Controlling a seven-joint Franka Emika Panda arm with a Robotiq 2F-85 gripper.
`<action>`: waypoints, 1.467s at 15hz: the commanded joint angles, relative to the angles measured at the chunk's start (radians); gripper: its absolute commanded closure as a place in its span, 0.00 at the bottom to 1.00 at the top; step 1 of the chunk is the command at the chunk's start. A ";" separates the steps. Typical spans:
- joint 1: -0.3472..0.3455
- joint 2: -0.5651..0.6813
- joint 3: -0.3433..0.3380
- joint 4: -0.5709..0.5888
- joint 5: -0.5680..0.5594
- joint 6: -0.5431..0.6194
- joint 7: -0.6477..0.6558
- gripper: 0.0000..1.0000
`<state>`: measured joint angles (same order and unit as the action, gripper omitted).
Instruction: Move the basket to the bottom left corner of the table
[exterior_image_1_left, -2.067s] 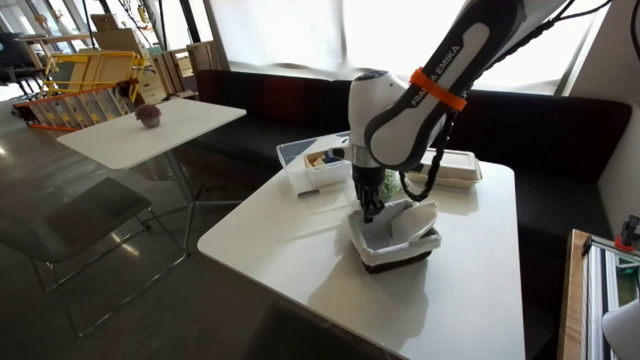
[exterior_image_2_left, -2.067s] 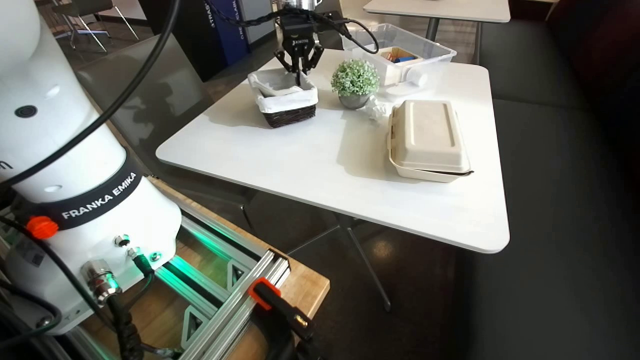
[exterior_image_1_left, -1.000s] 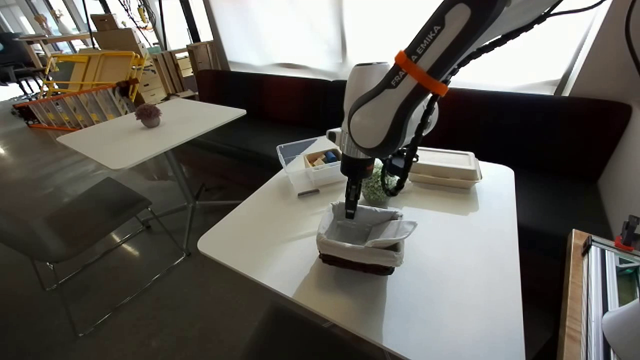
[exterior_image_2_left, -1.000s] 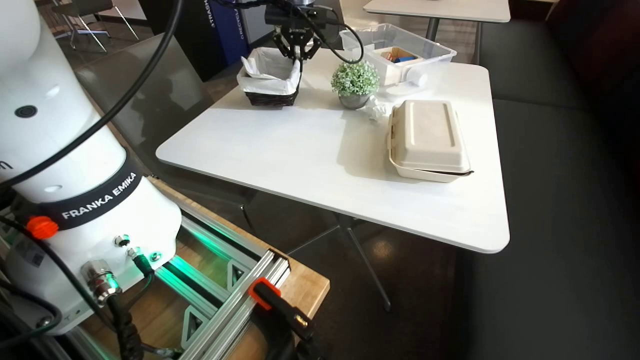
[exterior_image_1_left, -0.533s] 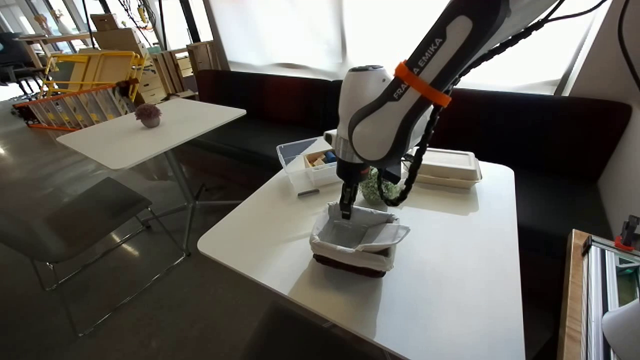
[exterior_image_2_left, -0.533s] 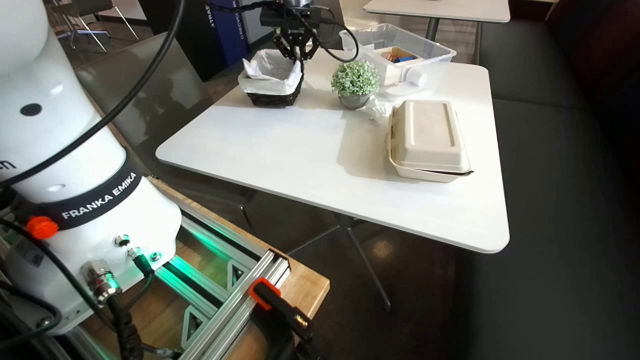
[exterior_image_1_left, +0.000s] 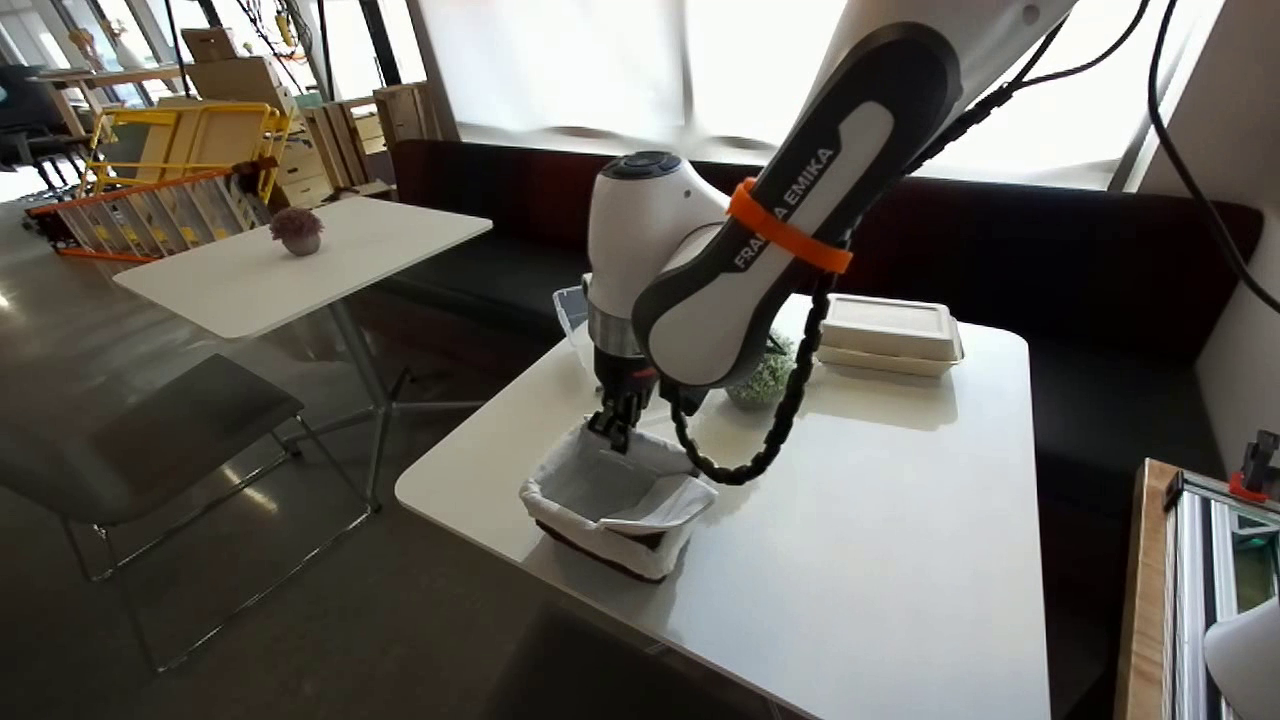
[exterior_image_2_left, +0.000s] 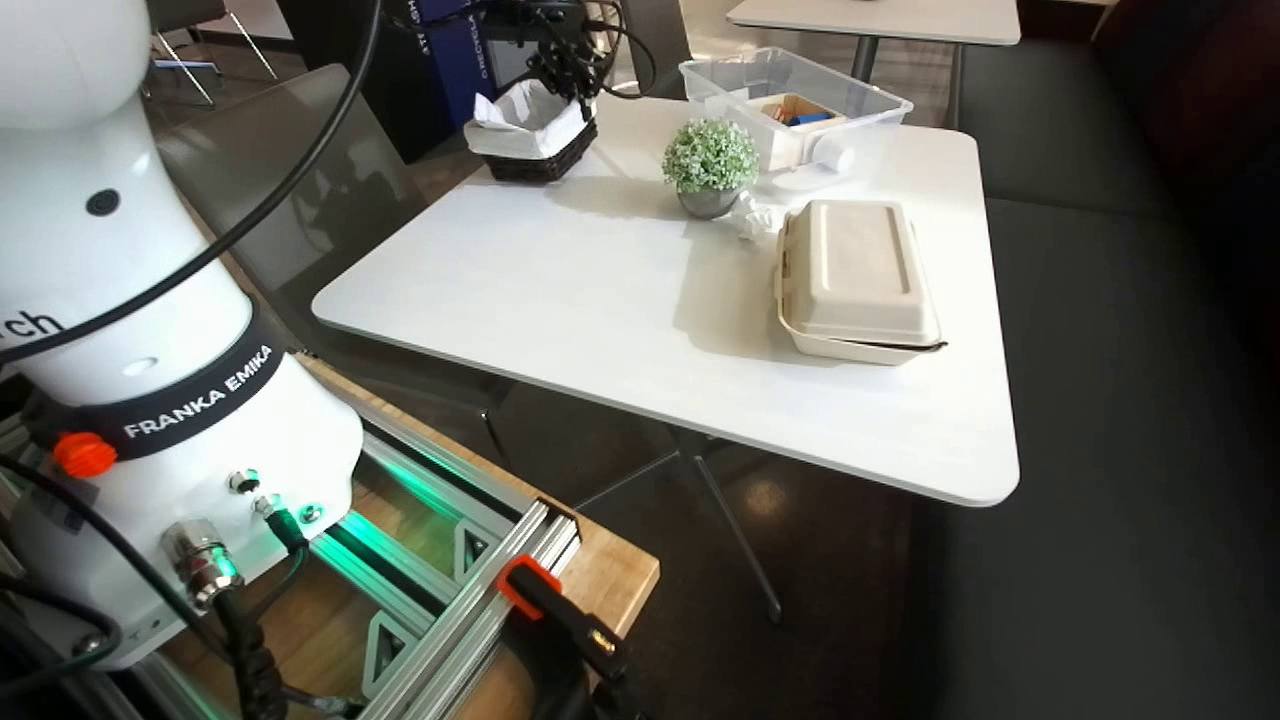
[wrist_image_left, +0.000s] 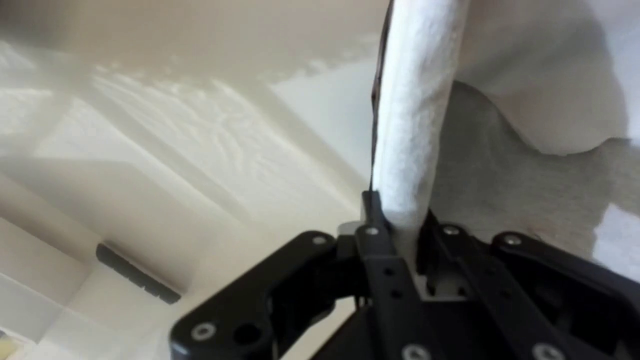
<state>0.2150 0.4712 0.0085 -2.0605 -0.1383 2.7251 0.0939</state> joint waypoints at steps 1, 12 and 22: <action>0.044 0.115 -0.023 0.184 -0.001 -0.050 0.105 0.96; 0.012 0.357 -0.002 0.522 0.007 -0.024 0.017 0.96; 0.012 0.448 -0.019 0.674 -0.007 -0.034 -0.042 0.53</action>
<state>0.2305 0.8705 -0.0098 -1.4535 -0.1378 2.7115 0.0713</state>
